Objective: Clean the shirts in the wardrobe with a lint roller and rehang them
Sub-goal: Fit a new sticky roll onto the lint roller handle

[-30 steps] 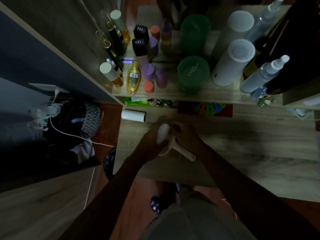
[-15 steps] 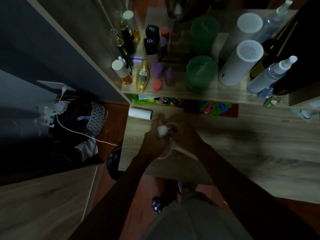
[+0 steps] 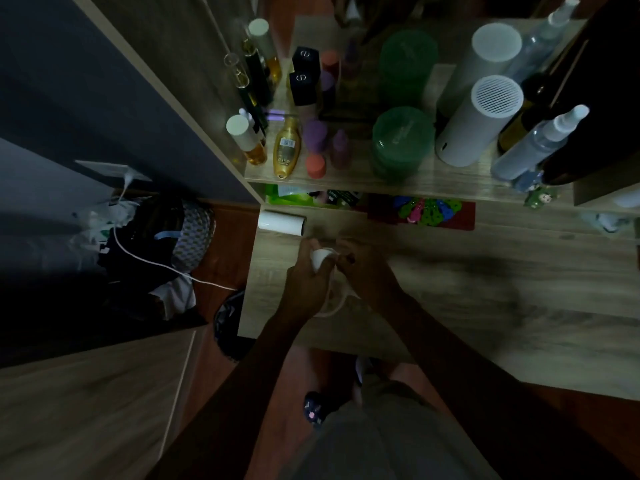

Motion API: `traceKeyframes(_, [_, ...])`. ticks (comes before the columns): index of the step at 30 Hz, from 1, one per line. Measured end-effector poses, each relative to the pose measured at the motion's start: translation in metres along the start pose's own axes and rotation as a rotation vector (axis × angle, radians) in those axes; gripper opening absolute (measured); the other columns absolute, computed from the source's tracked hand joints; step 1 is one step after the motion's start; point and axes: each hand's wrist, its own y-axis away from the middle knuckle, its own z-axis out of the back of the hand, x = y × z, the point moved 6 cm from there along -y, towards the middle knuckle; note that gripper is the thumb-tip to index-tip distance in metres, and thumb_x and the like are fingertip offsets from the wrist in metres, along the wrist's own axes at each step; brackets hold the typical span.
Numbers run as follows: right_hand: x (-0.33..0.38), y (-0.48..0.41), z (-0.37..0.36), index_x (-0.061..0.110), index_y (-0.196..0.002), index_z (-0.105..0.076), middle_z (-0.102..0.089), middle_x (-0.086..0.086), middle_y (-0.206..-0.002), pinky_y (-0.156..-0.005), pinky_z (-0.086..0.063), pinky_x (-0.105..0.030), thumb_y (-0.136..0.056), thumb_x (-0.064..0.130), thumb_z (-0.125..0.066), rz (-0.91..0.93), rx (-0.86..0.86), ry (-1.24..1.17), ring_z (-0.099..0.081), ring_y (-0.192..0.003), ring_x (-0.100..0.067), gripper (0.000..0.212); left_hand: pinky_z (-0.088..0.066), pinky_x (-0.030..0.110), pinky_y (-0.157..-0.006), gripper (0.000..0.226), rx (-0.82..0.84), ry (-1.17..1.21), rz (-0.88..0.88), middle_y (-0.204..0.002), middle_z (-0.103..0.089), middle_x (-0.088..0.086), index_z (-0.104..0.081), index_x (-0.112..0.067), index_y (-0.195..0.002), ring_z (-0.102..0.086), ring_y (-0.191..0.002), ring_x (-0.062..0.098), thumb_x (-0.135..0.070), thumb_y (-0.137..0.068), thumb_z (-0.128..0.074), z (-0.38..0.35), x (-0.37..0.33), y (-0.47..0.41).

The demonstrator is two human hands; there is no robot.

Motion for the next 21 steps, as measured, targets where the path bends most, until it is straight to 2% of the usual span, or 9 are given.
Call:
traceKeyframes(4, [-0.011,0.001,0.0,0.003,-0.13,-0.06,-0.063,-0.017,-0.129,-0.101,-0.045,-0.037,-0.096,0.017,-0.057,-0.067,-0.057,-0.053,-0.06,-0.118,-0.029,0.037,-0.062,0.044,-0.074,0.053,0.009,0.031,0.032,-0.106,-0.071,0.013,-0.032,-0.033,-0.143,-0.072,-0.086,0.03,-0.047,-0.098,-0.056,-0.004,0.005,-0.002])
traceKeyframes(7, [-0.016,0.005,-0.003,0.004,-0.127,-0.062,-0.064,-0.017,-0.127,-0.097,-0.046,-0.035,-0.096,0.021,-0.056,-0.075,-0.055,-0.039,-0.061,-0.115,-0.029,0.037,-0.055,0.02,-0.056,0.047,0.036,0.026,0.021,-0.102,-0.07,0.008,-0.037,-0.028,-0.138,-0.069,-0.074,0.015,-0.043,-0.099,-0.056,-0.007,0.002,-0.001])
traceKeyframes(9, [-0.02,0.007,-0.003,0.001,-0.125,-0.064,-0.065,-0.02,-0.124,-0.096,-0.047,-0.038,-0.095,0.02,-0.058,-0.073,-0.071,-0.037,-0.062,-0.113,-0.032,0.036,-0.049,0.014,-0.049,0.044,0.045,0.02,0.014,-0.099,-0.067,0.004,-0.038,-0.026,-0.137,-0.065,-0.07,0.008,-0.04,-0.099,-0.056,-0.009,0.0,-0.001])
traceKeyframes(11, [-0.023,0.008,-0.001,0.0,-0.122,-0.065,-0.067,-0.022,-0.119,-0.093,-0.049,-0.041,-0.094,0.015,-0.06,-0.091,-0.1,-0.084,-0.063,-0.109,-0.034,0.032,-0.052,0.018,-0.053,0.046,0.049,0.012,0.006,-0.101,-0.067,0.005,-0.036,-0.028,-0.139,-0.067,-0.073,0.011,-0.04,-0.1,-0.056,-0.012,0.001,-0.003])
traceKeyframes(14, [-0.026,0.007,-0.001,0.002,-0.125,-0.063,-0.066,-0.02,-0.122,-0.093,-0.048,-0.038,-0.094,0.014,-0.059,-0.108,-0.112,-0.125,-0.063,-0.11,-0.032,0.033,-0.055,0.024,-0.058,0.049,0.048,0.011,0.001,-0.11,-0.069,0.012,-0.034,-0.029,-0.142,-0.068,-0.077,0.018,-0.04,-0.1,-0.056,-0.014,0.003,-0.004])
traceKeyframes(18, [-0.029,0.005,0.001,0.003,-0.13,-0.06,-0.064,-0.019,-0.126,-0.094,-0.046,-0.035,-0.096,0.012,-0.055,-0.107,-0.101,-0.128,-0.061,-0.113,-0.031,0.036,-0.049,0.01,-0.05,0.053,0.037,-0.016,-0.003,-0.104,-0.061,0.006,-0.031,-0.021,-0.149,-0.06,-0.07,0.006,-0.036,-0.102,-0.053,-0.017,-0.002,-0.002])
traceKeyframes(19, [-0.03,0.004,0.001,0.003,-0.132,-0.058,-0.064,-0.018,-0.128,-0.095,-0.046,-0.036,-0.097,0.014,-0.054,-0.108,-0.099,-0.127,-0.061,-0.114,-0.03,0.037,-0.05,0.011,-0.054,0.054,0.031,-0.029,-0.018,-0.104,-0.062,0.006,-0.031,-0.021,-0.149,-0.061,-0.072,0.009,-0.036,-0.102,-0.052,-0.017,-0.004,-0.003])
traceKeyframes(21, [-0.034,0.003,0.002,0.006,-0.134,-0.056,-0.062,-0.016,-0.13,-0.099,-0.047,-0.04,-0.097,0.017,-0.054,-0.124,-0.101,-0.13,-0.059,-0.117,-0.029,0.039,-0.055,0.024,-0.068,0.054,0.026,-0.036,-0.022,-0.103,-0.062,0.001,-0.03,-0.021,-0.149,-0.064,-0.082,0.016,-0.038,-0.102,-0.051,-0.019,-0.006,-0.006])
